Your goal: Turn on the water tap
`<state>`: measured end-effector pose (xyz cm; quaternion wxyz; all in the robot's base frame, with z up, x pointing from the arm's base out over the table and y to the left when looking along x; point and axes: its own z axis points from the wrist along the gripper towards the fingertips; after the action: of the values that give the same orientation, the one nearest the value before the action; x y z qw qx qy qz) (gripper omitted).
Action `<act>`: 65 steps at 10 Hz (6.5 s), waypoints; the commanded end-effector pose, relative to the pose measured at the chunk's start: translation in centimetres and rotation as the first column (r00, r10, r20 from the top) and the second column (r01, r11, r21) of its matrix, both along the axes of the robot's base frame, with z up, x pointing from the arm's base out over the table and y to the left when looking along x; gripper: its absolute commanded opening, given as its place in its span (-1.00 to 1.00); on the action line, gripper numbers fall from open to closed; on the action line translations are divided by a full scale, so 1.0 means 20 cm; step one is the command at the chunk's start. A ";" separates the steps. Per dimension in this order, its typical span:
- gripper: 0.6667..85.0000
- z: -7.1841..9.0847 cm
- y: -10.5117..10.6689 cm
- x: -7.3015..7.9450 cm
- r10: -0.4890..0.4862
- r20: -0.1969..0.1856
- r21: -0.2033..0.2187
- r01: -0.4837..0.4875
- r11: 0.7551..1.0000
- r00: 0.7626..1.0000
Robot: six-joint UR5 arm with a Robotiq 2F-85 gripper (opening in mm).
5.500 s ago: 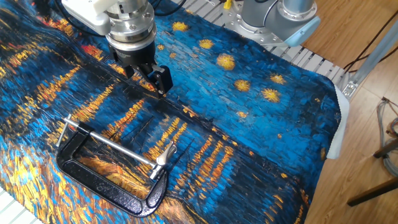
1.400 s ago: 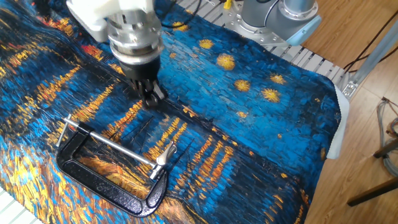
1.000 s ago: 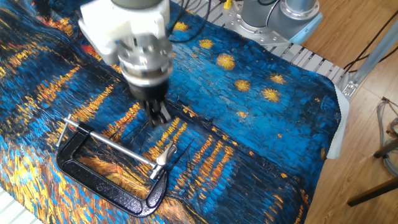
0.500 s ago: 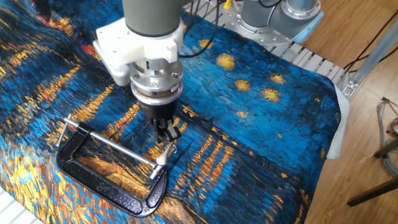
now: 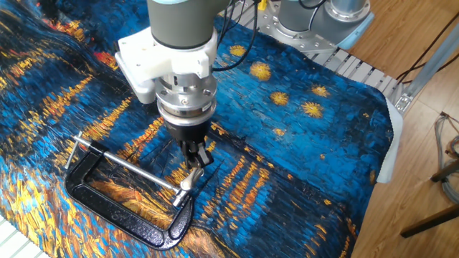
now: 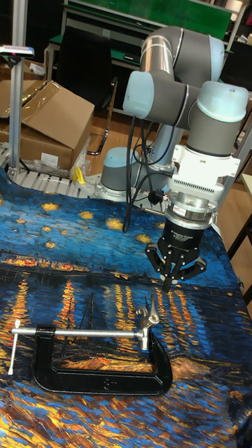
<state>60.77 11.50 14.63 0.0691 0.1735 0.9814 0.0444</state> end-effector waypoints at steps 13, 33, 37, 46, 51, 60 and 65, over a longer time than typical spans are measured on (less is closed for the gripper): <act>-0.99 -0.18 0.16 -0.14 0.205 -0.095 0.047 -0.201 0.978 0.974; -0.99 -0.33 -0.08 -0.16 0.326 -0.085 -0.050 -0.331 0.942 0.942; -0.99 -0.32 -0.13 -0.11 0.368 -0.083 -0.075 -0.374 0.924 0.926; -0.99 -0.36 -0.22 0.05 0.478 -0.030 -0.103 -0.478 0.872 0.878; -0.99 -0.40 -0.21 0.14 0.488 -0.025 -0.122 -0.487 0.865 0.873; -0.99 -0.13 -0.40 -0.06 0.399 -0.077 -0.116 -0.406 0.907 0.914; -0.99 0.01 -0.55 -0.21 0.344 -0.117 -0.093 -0.355 0.930 0.932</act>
<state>57.99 1.99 13.36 0.0302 -0.0204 0.9993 -0.0119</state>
